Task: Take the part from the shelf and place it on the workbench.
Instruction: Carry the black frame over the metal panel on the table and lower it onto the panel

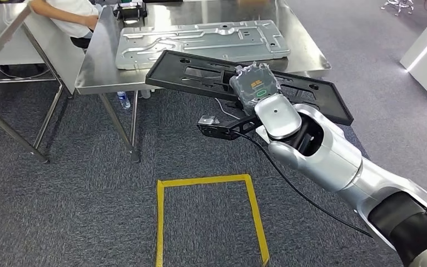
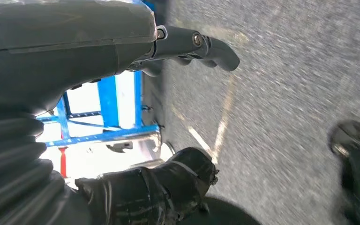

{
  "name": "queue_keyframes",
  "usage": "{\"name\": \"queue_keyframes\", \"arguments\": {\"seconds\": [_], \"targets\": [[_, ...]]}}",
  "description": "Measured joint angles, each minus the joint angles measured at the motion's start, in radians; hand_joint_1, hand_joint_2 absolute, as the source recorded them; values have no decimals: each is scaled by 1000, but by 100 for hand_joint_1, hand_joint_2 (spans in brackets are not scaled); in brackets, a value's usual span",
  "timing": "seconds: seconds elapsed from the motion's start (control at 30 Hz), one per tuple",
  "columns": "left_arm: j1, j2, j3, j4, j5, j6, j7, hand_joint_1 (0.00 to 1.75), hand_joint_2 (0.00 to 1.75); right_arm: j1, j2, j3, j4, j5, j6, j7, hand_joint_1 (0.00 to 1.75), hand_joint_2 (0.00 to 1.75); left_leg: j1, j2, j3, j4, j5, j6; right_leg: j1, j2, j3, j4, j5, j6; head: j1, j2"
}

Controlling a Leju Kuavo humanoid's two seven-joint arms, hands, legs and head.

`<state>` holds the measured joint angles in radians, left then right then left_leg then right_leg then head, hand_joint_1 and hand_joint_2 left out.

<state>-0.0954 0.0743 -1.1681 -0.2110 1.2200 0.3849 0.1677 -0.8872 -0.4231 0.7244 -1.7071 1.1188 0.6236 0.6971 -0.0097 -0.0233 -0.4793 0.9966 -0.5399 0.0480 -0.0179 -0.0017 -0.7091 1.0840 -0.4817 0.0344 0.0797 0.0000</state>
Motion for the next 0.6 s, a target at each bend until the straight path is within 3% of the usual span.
{"name": "queue_keyframes", "arguments": {"seconds": [0.03,0.07,0.17,0.23,0.3,0.37,0.4,0.5,0.53,0.57,0.6], "targets": [[-2,0,0,0,0,-1,2,0,175,-3,3,3,5,0,-3,0,175,175,-2,-2,14,-2,-17,-5,1,-2,5,-30,46,-4,0,0],[-3,1,0,0,0,-2,3,0,175,-8,9,8,10,-1,-6,0,175,175,-5,-3,28,4,-24,-11,0,-1,9,-45,61,-7,-1,0],[-2,3,0,0,0,-3,5,0,175,-39,33,28,23,-7,-15,0,175,175,-6,3,32,54,-30,-28,-8,3,41,-46,76,-25,-2,0],[-4,4,0,0,0,-4,4,0,175,-63,46,44,34,-18,-18,0,175,175,-1,7,-21,149,-60,-42,-7,1,56,-47,81,-35,-4,0],[-7,4,0,0,0,-5,2,0,175,-82,58,68,48,-31,-21,0,175,175,3,11,-109,254,-115,-51,-5,1,65,-47,72,-39,-5,0],[-6,4,0,0,0,-6,2,0,175,-90,69,91,60,-41,-20,-1,175,175,4,13,-163,273,-145,-50,-2,3,78,-47,59,-40,-5,0],[-5,4,0,0,0,-7,3,0,175,-93,73,99,65,-45,-19,-1,175,175,4,14,-168,238,-126,-45,1,3,87,-47,52,-41,-6,0],[3,7,0,0,0,-5,8,0,175,-104,78,119,77,-52,-12,0,175,175,-6,14,-146,73,33,-16,9,7,112,-48,30,-38,-5,0],[5,9,0,1,0,-4,8,0,175,-107,78,124,80,-53,-10,0,175,175,-11,14,-139,41,70,-7,9,8,118,-51,25,-34,-4,0],[6,10,0,1,0,-3,8,0,175,-107,78,129,83,-53,-8,0,175,175,-14,14,-135,24,88,-1,9,9,122,-48,24,-29,-4,0],[5,10,0,1,0,-2,8,0,175,-108,78,134,85,-54,-6,0,175,175,-16,15,-124,15,84,2,9,10,126,-46,26,-24,-4,0]]}}
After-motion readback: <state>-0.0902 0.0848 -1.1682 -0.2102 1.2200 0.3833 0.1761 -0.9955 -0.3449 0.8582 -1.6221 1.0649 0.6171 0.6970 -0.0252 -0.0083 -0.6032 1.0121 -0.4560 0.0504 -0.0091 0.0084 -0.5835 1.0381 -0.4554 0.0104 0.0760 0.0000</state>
